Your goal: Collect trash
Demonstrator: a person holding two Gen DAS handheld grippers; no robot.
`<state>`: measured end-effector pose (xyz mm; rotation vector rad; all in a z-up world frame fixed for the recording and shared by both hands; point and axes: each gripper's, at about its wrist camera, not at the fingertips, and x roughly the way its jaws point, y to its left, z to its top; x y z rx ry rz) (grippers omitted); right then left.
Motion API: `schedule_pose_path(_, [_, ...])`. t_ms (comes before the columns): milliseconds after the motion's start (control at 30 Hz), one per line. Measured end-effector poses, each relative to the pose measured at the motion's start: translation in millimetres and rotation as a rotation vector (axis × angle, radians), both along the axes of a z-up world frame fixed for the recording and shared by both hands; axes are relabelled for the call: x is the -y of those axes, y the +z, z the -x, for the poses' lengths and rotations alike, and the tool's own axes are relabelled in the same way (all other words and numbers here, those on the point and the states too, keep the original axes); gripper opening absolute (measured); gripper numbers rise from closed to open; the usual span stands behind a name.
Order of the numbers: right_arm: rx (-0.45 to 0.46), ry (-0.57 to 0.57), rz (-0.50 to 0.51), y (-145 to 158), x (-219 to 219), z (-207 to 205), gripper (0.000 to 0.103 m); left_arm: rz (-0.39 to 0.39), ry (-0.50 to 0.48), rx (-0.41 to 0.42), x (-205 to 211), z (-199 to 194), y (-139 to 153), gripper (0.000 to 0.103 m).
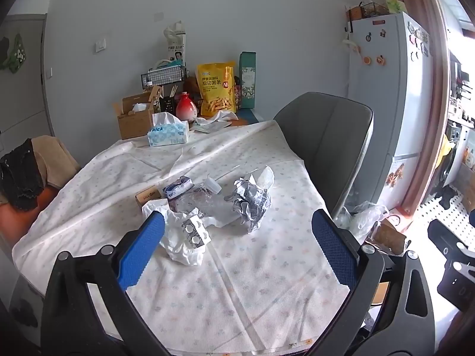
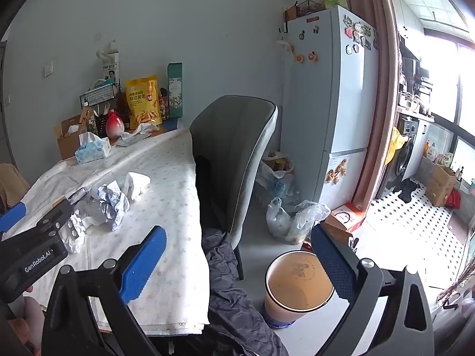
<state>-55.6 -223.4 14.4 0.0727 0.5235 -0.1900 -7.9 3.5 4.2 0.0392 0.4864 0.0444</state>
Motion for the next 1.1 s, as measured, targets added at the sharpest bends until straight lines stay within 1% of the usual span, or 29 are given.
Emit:
schedule_pose_path(200, [0.001,-0.003,0.002,4.8,1.1,-3.7,0.096,0.001,0.004,0.004,-0.8,-1.4,0.1,0.098])
schedule_pose_path(267, [0.013,-0.005,0.005,-1.6,0.4,-0.3,0.096,0.003,0.003,0.006,0.4,-1.4,-0.6,0.098])
schedule_pose_path(400, [0.017,-0.012,0.005,-0.8,-2.0,-2.9,0.096,0.002,0.002,0.006,0.7,-2.3,-1.2,0.098])
schedule_pose_path(433, [-0.003,-0.012,0.000,-0.6,1.8,-0.5,0.096,0.003,0.002,0.007,0.5,-2.9,-1.3,0.098])
schedule_pose_path(600, [-0.007,-0.013,-0.003,-1.5,2.2,-0.2,0.096,0.003,0.002,0.008,0.9,-2.5,-1.2,0.098])
schedule_pose_path(667, [0.007,-0.015,0.000,-1.4,2.0,0.3,0.096,0.002,0.001,0.009,0.9,-2.4,-1.3,0.098])
schedule_pose_path(767, [-0.009,-0.016,-0.007,-1.5,2.3,-0.7,0.096,0.003,0.002,0.010,0.4,-2.2,-1.0,0.098])
schedule_pose_path(900, [-0.006,-0.018,-0.012,-0.7,2.6,-1.2,0.096,0.002,0.002,0.008,0.8,-2.2,-1.1,0.098])
schedule_pose_path(1000, [-0.010,-0.018,-0.004,0.2,2.0,-0.5,0.096,0.002,0.003,0.009,0.9,-2.2,-0.8,0.098])
schedule_pose_path(1033, [0.012,-0.019,-0.001,0.9,2.2,0.5,0.096,0.004,0.001,0.010,1.0,-2.3,-0.8,0.098])
schedule_pose_path(1100, [-0.009,-0.020,0.015,1.0,1.1,0.7,0.096,0.004,-0.001,0.012,2.0,-0.9,0.0,0.098])
